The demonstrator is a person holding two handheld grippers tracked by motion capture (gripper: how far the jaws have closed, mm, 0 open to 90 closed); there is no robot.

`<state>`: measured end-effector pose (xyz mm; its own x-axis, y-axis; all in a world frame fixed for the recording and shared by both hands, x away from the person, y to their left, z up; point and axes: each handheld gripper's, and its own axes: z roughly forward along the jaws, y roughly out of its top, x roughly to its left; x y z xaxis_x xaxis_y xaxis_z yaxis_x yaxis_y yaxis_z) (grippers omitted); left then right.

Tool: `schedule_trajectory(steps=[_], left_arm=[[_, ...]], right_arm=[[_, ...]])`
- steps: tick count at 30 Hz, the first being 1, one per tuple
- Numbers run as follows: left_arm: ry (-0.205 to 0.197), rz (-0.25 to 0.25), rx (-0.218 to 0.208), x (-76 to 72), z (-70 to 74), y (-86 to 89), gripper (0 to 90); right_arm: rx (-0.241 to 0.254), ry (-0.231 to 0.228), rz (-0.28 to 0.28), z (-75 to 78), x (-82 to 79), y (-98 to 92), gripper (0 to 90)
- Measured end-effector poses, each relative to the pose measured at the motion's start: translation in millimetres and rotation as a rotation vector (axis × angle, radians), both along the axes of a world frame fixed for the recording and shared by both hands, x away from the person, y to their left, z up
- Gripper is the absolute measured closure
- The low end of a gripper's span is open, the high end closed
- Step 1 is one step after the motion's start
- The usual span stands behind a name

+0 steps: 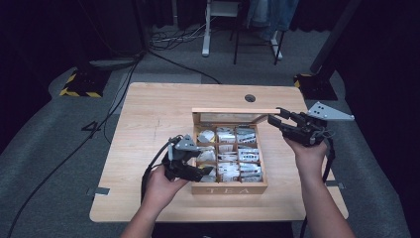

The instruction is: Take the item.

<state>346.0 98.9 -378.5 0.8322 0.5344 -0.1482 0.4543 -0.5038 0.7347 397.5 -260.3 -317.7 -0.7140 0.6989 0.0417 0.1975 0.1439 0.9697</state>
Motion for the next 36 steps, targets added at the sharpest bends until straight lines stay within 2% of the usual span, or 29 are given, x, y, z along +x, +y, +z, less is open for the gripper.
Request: schedule_trajectory(steps=[2,3,5,6,8,11,16,17,18,21,23,32,33,36], left_arm=[[0.009,-0.027,0.000,2.4,-0.3,-13.4,29.9],[0.009,-0.027,0.000,2.4,-0.3,-13.4,30.0],[0.015,-0.058,0.009,4.2,-1.7,-31.0,30.6],[0.015,-0.058,0.009,4.2,-1.7,-31.0,31.2],[0.025,-0.086,0.030,6.0,-3.6,-48.4,32.2],[0.050,-0.110,0.026,7.8,-7.7,-64.8,32.9],[0.066,-0.167,0.060,12.5,-16.2,-89.6,34.7],[0.066,-0.167,0.060,12.5,-16.2,-89.6,35.2],[0.078,-0.189,0.056,14.5,-20.0,-97.4,36.2],[0.095,-0.233,0.054,16.7,-23.9,-106.2,44.4],[0.107,-0.244,0.060,18.5,-26.9,-111.4,49.2],[0.142,-0.252,0.095,26.3,-38.3,-127.2,57.1],[0.153,-0.261,0.112,28.1,-40.2,-130.5,58.8],[0.172,-0.277,0.101,30.0,-41.9,-132.5,64.7]], right_arm=[[-0.003,0.001,-0.001,0.1,-0.4,0.2,54.4],[-0.004,0.000,-0.001,0.2,-0.4,0.2,54.3],[-0.003,0.001,-0.001,0.2,-0.4,0.1,54.3],[-0.003,0.001,-0.001,0.2,-0.4,0.1,54.3],[-0.001,0.002,0.002,-0.1,-0.3,0.2,53.5],[0.000,0.003,0.005,-0.4,-0.5,0.0,53.4],[0.004,0.003,0.009,-0.8,0.0,-0.4,53.2],[0.004,0.002,0.009,-0.8,0.2,-0.4,53.2],[0.004,0.002,0.009,-0.7,0.3,-0.5,53.2],[0.005,0.001,0.009,-0.7,0.8,-0.5,53.2],[0.007,0.000,0.010,-0.7,1.0,-0.5,53.2],[0.007,0.001,0.012,-0.8,1.3,-0.8,53.1],[0.007,0.001,0.012,-0.8,1.4,-0.8,53.1],[0.007,0.001,0.013,-0.8,1.4,-0.8,53.1]])
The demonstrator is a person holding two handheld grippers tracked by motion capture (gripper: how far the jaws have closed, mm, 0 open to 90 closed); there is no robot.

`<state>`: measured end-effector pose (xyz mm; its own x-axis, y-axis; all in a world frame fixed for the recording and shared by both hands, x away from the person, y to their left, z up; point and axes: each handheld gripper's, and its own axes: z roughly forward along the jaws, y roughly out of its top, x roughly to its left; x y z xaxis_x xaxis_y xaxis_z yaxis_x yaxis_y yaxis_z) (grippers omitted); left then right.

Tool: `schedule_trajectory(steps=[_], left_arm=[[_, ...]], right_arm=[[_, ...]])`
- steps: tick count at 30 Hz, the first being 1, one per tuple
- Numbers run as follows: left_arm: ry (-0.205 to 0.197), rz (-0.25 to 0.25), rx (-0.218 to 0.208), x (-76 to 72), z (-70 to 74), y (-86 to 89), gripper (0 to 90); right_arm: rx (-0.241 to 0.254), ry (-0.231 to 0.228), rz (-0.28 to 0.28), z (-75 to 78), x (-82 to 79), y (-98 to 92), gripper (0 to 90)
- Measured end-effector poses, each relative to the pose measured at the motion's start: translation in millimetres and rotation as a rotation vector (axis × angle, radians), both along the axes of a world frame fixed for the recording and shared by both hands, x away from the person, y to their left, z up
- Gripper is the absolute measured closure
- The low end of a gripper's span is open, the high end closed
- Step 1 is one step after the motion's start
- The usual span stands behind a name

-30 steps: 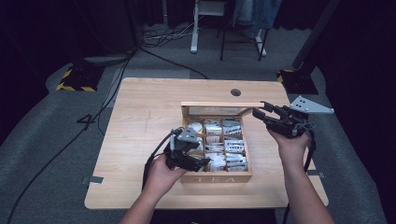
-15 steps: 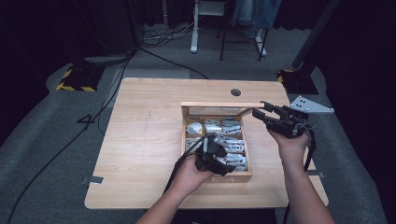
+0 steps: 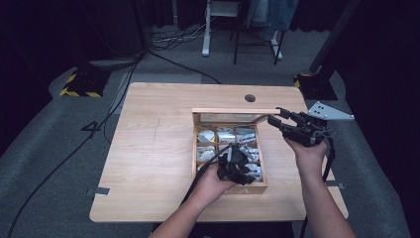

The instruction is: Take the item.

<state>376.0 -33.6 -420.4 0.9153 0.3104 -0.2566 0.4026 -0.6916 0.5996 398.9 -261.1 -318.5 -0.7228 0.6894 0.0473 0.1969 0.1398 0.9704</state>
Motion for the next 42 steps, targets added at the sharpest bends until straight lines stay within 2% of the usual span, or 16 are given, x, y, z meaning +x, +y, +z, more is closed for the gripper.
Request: schedule_trajectory(steps=[1,5,8,9,12,14,16,19,24,26,27,28,29,33,35,42], left_arm=[[0.013,-0.001,-0.001,2.3,0.1,-0.9,65.8],[0.004,0.003,0.030,3.8,-1.0,-3.8,73.4],[0.009,-0.003,0.035,4.9,-2.6,-5.7,76.2],[0.013,-0.006,0.050,6.1,-4.6,-7.5,76.3],[0.036,-0.014,0.066,8.3,-8.0,-9.2,77.3],[0.073,-0.024,0.063,12.4,-9.3,-9.3,77.6],[0.076,-0.035,0.070,13.4,-9.1,-9.6,79.2],[0.053,-0.054,0.084,10.7,-7.9,-12.4,83.6],[0.054,-0.050,0.038,10.5,-5.1,-8.4,88.4],[0.041,-0.046,0.023,10.2,0.0,-5.3,88.8],[0.019,-0.049,0.009,8.8,6.9,-3.4,88.9],[0.019,-0.049,0.009,8.8,6.9,-3.4,89.1],[-0.004,-0.048,-0.001,7.2,14.2,-1.5,89.2],[-0.025,-0.057,-0.021,6.4,26.0,2.4,89.3],[-0.017,-0.060,-0.031,6.6,29.3,3.8,89.3],[-0.032,-0.057,-0.068,6.3,40.2,9.4,89.2]], right_arm=[[0.000,0.000,0.000,0.0,0.1,0.0,53.1],[-0.001,-0.001,0.001,0.0,0.1,0.0,53.1],[-0.001,-0.001,0.002,0.0,0.3,-0.1,53.1],[0.000,-0.002,0.002,0.0,0.4,-0.2,53.1],[0.000,-0.002,0.002,0.0,0.4,-0.2,53.1],[-0.001,-0.002,0.003,0.0,0.4,-0.2,53.1],[-0.002,-0.001,0.004,-0.2,0.8,-0.4,53.0],[-0.002,0.000,0.002,-0.4,0.9,-0.2,52.9],[-0.004,0.000,0.004,-0.5,0.7,-0.4,52.9],[-0.002,0.000,0.005,-0.6,0.7,-0.4,52.8],[0.002,0.001,0.007,-0.7,1.0,-0.4,52.9],[0.002,0.001,0.007,-0.7,1.0,-0.4,52.9],[0.002,0.002,0.008,-0.8,1.3,-0.7,52.9],[0.004,0.003,0.009,-0.8,1.6,-0.8,52.9],[0.003,0.006,0.012,-0.8,1.9,-1.1,52.9],[0.008,0.009,0.015,-1.0,2.5,-1.3,52.7]])
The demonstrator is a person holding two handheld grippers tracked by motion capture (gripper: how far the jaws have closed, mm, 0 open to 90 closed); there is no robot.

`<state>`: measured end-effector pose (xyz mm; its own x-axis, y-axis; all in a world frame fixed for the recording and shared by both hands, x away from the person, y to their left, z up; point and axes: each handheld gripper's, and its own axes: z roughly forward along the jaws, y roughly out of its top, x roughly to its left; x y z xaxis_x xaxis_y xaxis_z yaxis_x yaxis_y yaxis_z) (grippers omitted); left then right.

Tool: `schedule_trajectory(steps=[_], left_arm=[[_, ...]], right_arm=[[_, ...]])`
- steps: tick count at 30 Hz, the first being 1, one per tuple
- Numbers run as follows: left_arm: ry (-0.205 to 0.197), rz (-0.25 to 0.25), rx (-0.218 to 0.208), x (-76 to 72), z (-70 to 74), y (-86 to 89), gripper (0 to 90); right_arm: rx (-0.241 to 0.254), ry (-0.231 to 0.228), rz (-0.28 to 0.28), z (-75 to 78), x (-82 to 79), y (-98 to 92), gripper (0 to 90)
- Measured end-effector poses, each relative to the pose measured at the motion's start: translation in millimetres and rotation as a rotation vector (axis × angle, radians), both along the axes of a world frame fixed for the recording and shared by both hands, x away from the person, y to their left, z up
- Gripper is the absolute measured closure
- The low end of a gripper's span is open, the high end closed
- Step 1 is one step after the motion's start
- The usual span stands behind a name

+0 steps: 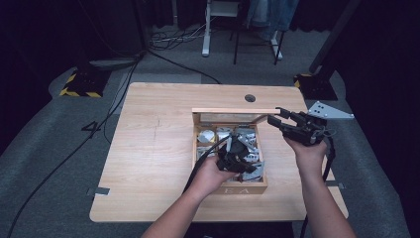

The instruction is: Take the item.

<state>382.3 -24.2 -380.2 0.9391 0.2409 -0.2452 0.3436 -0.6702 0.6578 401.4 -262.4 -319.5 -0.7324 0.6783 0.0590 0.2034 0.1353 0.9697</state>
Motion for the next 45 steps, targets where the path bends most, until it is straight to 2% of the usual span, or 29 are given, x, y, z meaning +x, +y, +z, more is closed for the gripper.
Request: schedule_trajectory(steps=[6,11,18,19,25,31,42,45], left_arm=[[-0.009,-0.008,-0.036,-3.3,15.1,6.6,89.2],[-0.040,0.005,-0.064,-8.0,31.1,16.8,89.1],[-0.053,0.019,-0.095,-10.4,40.6,27.2,89.1],[-0.065,0.021,-0.095,-13.0,43.8,29.9,89.1],[-0.081,0.033,-0.090,-17.5,50.1,41.6,88.9],[-0.096,0.074,-0.113,-20.0,57.0,65.8,88.8],[-0.116,0.119,-0.120,-25.9,61.5,94.1,88.8],[-0.133,0.147,-0.118,-29.2,62.8,106.9,88.7]], right_arm=[[0.002,0.003,0.002,-0.2,0.3,-0.2,52.4],[0.000,0.002,0.002,0.0,0.2,0.0,52.3],[0.003,0.004,0.001,-0.2,0.3,0.3,51.6],[0.001,0.005,0.000,-0.1,0.1,0.3,51.6],[0.000,0.004,0.000,-0.2,0.1,0.3,51.6],[0.003,0.005,0.001,-0.5,0.6,0.6,51.2],[-0.003,0.005,-0.003,-0.8,0.6,1.0,51.1],[-0.006,0.007,-0.004,-1.0,0.6,1.0,51.1]])
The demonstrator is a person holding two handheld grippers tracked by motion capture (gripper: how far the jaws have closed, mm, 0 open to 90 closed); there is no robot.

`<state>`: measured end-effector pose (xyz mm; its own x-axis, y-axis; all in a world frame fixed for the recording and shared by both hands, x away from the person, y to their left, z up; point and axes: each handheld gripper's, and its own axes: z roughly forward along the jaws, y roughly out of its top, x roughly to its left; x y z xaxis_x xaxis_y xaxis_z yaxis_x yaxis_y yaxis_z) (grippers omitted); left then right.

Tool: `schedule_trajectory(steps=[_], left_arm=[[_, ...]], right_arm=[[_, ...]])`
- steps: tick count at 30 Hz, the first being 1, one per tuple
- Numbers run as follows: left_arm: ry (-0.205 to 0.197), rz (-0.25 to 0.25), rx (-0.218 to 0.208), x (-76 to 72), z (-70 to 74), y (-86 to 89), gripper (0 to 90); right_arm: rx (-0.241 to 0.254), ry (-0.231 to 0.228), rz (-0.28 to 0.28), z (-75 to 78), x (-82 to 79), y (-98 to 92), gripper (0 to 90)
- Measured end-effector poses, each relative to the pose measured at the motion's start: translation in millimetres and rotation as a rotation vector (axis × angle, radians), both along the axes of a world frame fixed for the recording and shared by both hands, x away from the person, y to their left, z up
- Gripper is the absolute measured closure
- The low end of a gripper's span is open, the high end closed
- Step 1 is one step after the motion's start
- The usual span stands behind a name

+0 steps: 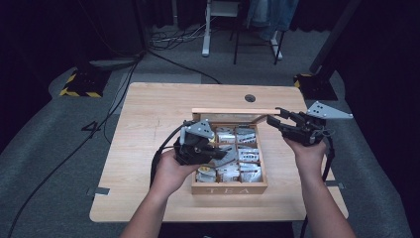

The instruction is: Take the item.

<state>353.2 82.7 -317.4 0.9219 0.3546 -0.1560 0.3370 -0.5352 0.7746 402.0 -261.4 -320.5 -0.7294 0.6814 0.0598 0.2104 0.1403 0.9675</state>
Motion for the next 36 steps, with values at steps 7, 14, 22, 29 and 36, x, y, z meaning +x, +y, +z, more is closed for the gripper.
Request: schedule_trajectory(steps=[7,14,22,29,36], left_arm=[[-0.004,0.043,-0.015,-3.4,-0.4,21.2,88.7],[-0.015,0.068,-0.017,-6.3,-1.5,40.2,88.7],[-0.055,0.113,-0.045,-20.0,0.0,74.2,88.6],[-0.050,0.137,-0.033,-27.9,-11.8,92.0,88.5],[-0.048,0.200,0.000,-31.8,-20.2,120.0,88.4]], right_arm=[[-0.003,0.002,-0.004,-1.1,0.6,0.8,51.0],[-0.004,0.004,-0.004,-1.3,0.4,1.0,50.9],[-0.009,0.008,-0.003,-2.9,1.0,1.2,50.9],[-0.009,0.010,-0.005,-2.9,0.6,1.3,50.9],[-0.011,0.013,-0.008,-2.8,-0.3,1.7,50.8]])
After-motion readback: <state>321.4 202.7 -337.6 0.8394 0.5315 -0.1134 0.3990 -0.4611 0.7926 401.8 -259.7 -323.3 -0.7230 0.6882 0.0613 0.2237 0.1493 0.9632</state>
